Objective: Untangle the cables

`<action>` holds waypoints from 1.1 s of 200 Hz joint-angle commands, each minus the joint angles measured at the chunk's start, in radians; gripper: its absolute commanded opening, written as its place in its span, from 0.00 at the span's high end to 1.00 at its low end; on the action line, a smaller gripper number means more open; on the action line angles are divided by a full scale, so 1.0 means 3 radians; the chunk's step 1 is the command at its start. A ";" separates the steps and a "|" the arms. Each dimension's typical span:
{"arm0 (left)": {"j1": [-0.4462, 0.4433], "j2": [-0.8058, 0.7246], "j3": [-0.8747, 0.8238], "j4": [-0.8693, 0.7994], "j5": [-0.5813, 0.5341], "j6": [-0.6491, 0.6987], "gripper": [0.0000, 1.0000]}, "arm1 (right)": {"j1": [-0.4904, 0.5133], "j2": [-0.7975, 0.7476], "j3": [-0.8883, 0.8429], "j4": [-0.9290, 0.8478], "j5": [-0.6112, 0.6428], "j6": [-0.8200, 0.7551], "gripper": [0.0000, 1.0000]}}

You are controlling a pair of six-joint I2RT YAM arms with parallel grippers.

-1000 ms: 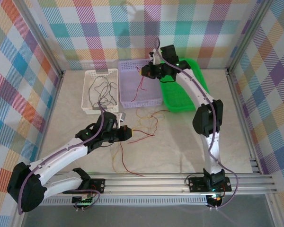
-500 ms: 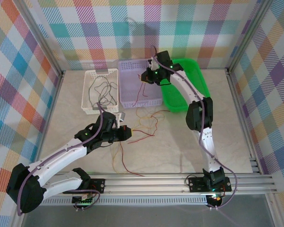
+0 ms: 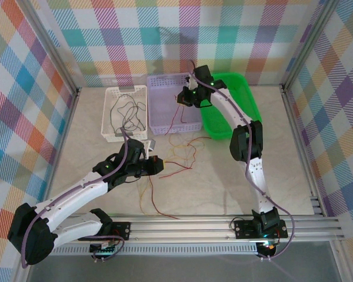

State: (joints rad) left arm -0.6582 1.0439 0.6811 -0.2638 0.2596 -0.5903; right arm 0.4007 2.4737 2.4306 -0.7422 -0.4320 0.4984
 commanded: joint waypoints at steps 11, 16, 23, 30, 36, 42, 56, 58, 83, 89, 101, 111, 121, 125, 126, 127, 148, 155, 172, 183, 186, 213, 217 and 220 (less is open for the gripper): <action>0.0021 -0.0042 0.0006 -0.0018 0.0004 -0.0043 1.00 | -0.0118 -0.0002 0.0102 0.0245 -0.0399 0.0405 1.00; 0.0021 -0.0042 0.0007 -0.0018 0.0004 -0.0044 1.00 | -0.0119 -0.0012 0.0105 0.0324 -0.0497 0.0467 1.00; 0.0021 -0.0031 -0.0002 -0.0016 0.0009 -0.0044 1.00 | -0.0124 -0.0018 0.0123 0.0445 -0.0638 0.0558 1.00; 0.0021 -0.0024 -0.0005 -0.0018 0.0014 -0.0047 1.00 | -0.0124 -0.0009 0.0180 0.0550 -0.0756 0.0663 1.00; 0.0024 -0.0014 -0.0009 -0.0016 0.0016 -0.0045 1.00 | -0.0125 -0.0006 0.0222 0.0609 -0.0823 0.0748 1.00; 0.0021 -0.0008 -0.0011 -0.0016 0.0014 -0.0049 1.00 | -0.0125 -0.0003 0.0251 0.0671 -0.0875 0.0820 1.00; 0.0023 0.0015 -0.0016 -0.0008 0.0022 -0.0057 1.00 | -0.0132 0.0003 0.0315 0.0796 -0.0924 0.1001 1.00; 0.0021 0.0023 -0.0016 -0.0003 0.0024 -0.0057 1.00 | -0.0134 0.0006 0.0322 0.0814 -0.0926 0.1018 1.00; 0.0021 0.0069 -0.0011 0.0021 0.0045 -0.0061 1.00 | -0.0152 0.0077 0.0463 0.0725 -0.0744 0.1036 1.00; 0.0021 0.0069 -0.0014 0.0028 0.0045 -0.0061 1.00 | -0.0159 0.0109 0.0493 0.0673 -0.0696 0.1011 1.00; 0.0023 0.0061 -0.0016 0.0030 0.0044 -0.0067 1.00 | -0.0170 0.0168 0.0518 0.0587 -0.0611 0.0962 1.00; 0.0021 0.0054 -0.0024 0.0029 0.0044 -0.0065 1.00 | -0.0170 0.0203 0.0526 0.0490 -0.0509 0.0874 1.00; 0.0021 0.0052 -0.0021 0.0021 0.0040 -0.0067 1.00 | -0.0170 0.0243 0.0524 0.0392 -0.0371 0.0804 1.00; 0.0021 0.0051 -0.0021 0.0021 0.0036 -0.0066 1.00 | -0.0170 0.0258 0.0526 0.0365 -0.0345 0.0782 1.00; 0.0021 0.0050 -0.0021 0.0020 0.0038 -0.0064 1.00 | -0.0170 0.0260 0.0528 0.0358 -0.0334 0.0775 1.00; 0.0021 0.0052 -0.0023 0.0023 0.0039 -0.0063 1.00 | -0.0170 0.0264 0.0528 0.0353 -0.0327 0.0771 1.00; 0.0021 0.0055 -0.0031 0.0017 0.0035 -0.0065 1.00 | -0.0175 0.0349 0.0527 0.0268 -0.0156 0.0703 1.00; 0.0021 0.0056 -0.0026 0.0012 0.0035 -0.0066 1.00 | -0.0176 0.0369 0.0517 0.0262 -0.0101 0.0691 1.00; 0.0021 0.0049 -0.0028 0.0000 0.0030 -0.0062 1.00 | -0.0185 0.0418 0.0514 0.0295 -0.0028 0.0707 1.00; 0.0021 0.0037 -0.0031 -0.0018 0.0015 -0.0057 1.00 | -0.0185 0.0454 0.0519 0.0315 0.0011 0.0721 1.00; 0.0022 0.0031 -0.0031 -0.0020 0.0010 -0.0057 1.00 | -0.0185 0.0462 0.0520 0.0316 0.0025 0.0721 1.00; 0.0021 -0.0005 -0.0058 -0.0017 -0.0011 -0.0052 1.00 | -0.0187 0.0512 0.0527 0.0290 0.0120 0.0704 0.97; 0.0021 -0.0006 -0.0061 -0.0020 -0.0017 -0.0053 1.00 | -0.0189 0.0518 0.0528 0.0290 0.0119 0.0700 0.95; 0.0021 -0.0008 -0.0066 -0.0016 -0.0017 -0.0057 1.00 | -0.0190 0.0518 0.0527 0.0291 0.0116 0.0701 0.94</action>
State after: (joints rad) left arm -0.6582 1.0626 0.6781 -0.2626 0.2623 -0.6090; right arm 0.3515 2.6289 2.5752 -0.6491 -0.4263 0.7250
